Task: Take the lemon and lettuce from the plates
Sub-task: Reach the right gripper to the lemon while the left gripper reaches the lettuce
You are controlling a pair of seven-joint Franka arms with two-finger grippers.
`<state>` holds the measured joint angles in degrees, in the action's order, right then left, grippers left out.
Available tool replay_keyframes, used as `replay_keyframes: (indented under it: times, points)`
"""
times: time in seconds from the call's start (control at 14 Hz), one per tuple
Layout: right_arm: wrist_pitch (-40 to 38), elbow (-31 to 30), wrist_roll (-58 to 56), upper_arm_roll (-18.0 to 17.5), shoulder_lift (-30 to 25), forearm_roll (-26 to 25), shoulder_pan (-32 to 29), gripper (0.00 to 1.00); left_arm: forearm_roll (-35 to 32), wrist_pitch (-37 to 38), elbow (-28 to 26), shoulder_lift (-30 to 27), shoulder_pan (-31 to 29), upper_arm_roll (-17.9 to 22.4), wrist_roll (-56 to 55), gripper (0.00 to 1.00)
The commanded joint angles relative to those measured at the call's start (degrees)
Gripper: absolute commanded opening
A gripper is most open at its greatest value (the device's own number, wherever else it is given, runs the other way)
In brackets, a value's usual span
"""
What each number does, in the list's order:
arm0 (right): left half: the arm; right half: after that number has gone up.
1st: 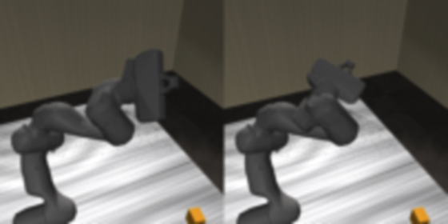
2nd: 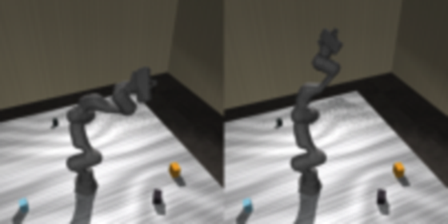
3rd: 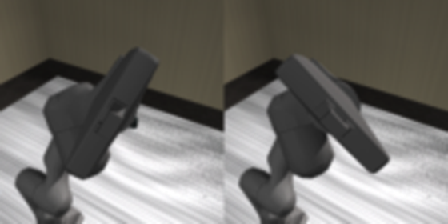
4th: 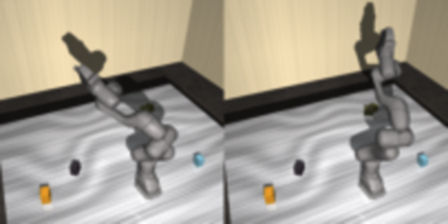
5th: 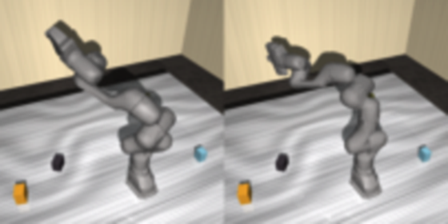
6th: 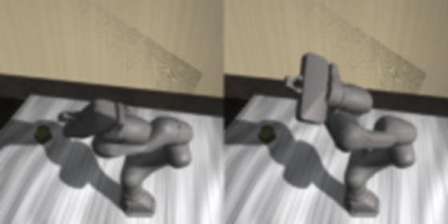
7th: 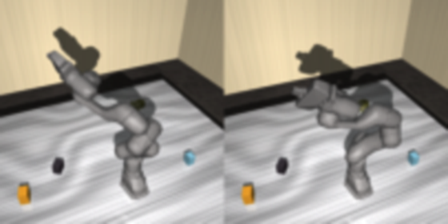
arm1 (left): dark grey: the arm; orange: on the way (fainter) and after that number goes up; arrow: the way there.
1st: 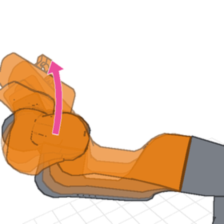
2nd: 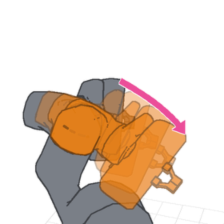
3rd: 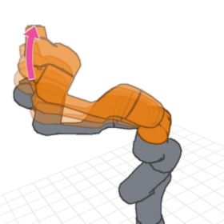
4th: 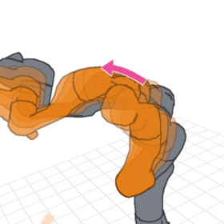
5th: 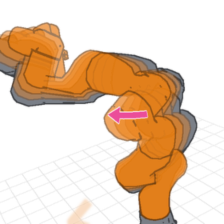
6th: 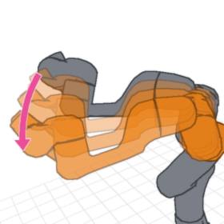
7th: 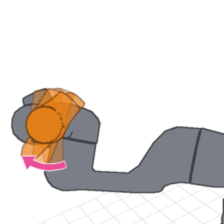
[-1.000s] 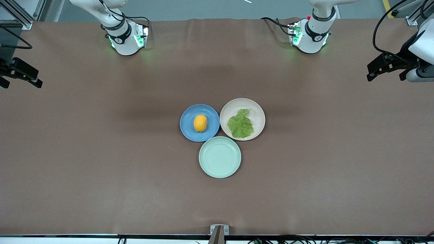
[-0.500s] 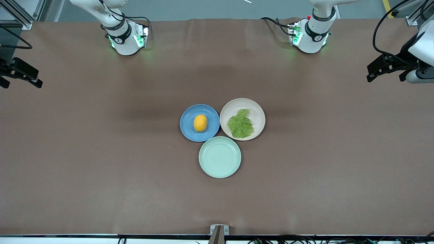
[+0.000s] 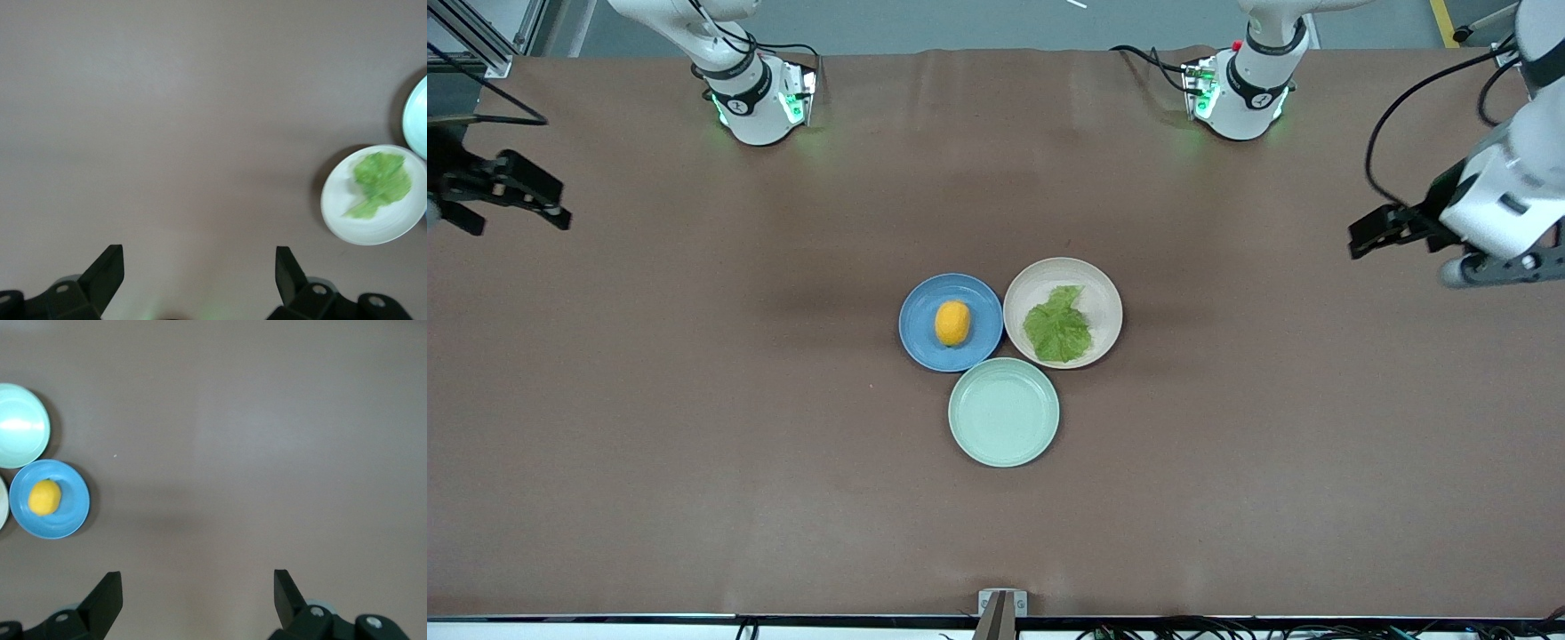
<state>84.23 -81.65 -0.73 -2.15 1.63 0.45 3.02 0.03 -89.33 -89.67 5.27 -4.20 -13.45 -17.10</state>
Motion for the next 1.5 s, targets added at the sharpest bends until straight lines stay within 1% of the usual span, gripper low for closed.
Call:
replay_keyframes:
  times: [0.0,0.07,0.21,0.36,0.43,0.57,0.71,0.79,0.86,0.93,1.0,1.14,1.21,1.29,1.43]
  points:
    - [-0.1,0.8,4.3,0.0,2.7,-0.6,5.4,1.0,1.9,-2.5,0.6,3.6,1.4,-2.4,-8.7,1.0]
    - [0.5,0.8,6.3,0.0,2.8,-0.3,6.3,1.0,2.2,-5.0,-1.1,4.1,2.3,-3.1,-12.2,1.0]
    - [3.5,-0.9,7.9,0.0,4.1,-0.2,10.0,1.0,3.1,-12.2,-6.5,4.9,5.1,-4.2,-21.3,1.0]
    - [3.4,-0.8,7.9,0.0,6.4,-1.6,15.9,1.0,3.1,-21.8,-11.8,6.6,9.5,-4.3,-34.5,1.0]
    - [3.4,-0.8,8.1,0.0,7.3,-2.8,18.7,1.0,2.9,-24.7,-12.9,8.1,11.4,-4.3,-39.5,1.0]
    - [3.5,-0.9,13.6,0.0,9.9,-4.5,24.1,1.0,2.6,-26.6,-13.0,11.2,14.5,-4.3,-47.1,1.0]
    - [6.1,-1.5,19.3,0.0,12.9,-3.4,27.9,1.0,2.3,-31.0,-13.9,14.1,18.2,-4.2,-55.4,0.99]
    - [7.8,-2.0,21.9,0.0,14.3,-3.4,29.7,1.0,2.2,-33.3,-14.1,15.6,19.3,-4.2,-59.1,0.95]
    - [10.0,-2.6,26.3,-0.1,16.0,-2.8,31.5,1.0,2.2,-35.0,-14.2,17.3,20.3,-4.2,-62.1,0.83]
    - [12.5,-3.5,29.9,-0.1,17.6,-1.5,32.8,1.0,2.2,-36.3,-14.4,18.6,21.0,-4.2,-65.3,0.76]
    - [16.1,-5.3,32.3,-0.1,19.0,-0.4,33.8,1.0,2.2,-38.2,-14.7,19.9,21.4,-4.2,-69.0,0.75]
    - [23.9,-10.1,34.0,0.0,20.3,0.3,35.4,1.0,2.2,-41.7,-15.3,22.5,22.6,-4.2,-74.5,0.75]
    - [27.3,-11.4,35.7,-0.1,21.5,0.3,35.9,1.0,2.2,-42.2,-15.3,23.7,23.2,-4.2,-76.6,0.75]
    - [29.0,-11.5,37.2,-0.1,23.1,0.3,36.0,1.0,2.2,-43.0,-15.2,25.2,24.5,-4.1,-78.0,0.74]
    - [32.2,-11.5,37.8,-0.1,26.7,0.3,35.8,1.0,2.2,-44.1,-15.2,27.2,24.8,-4.1,-79.6,0.73]
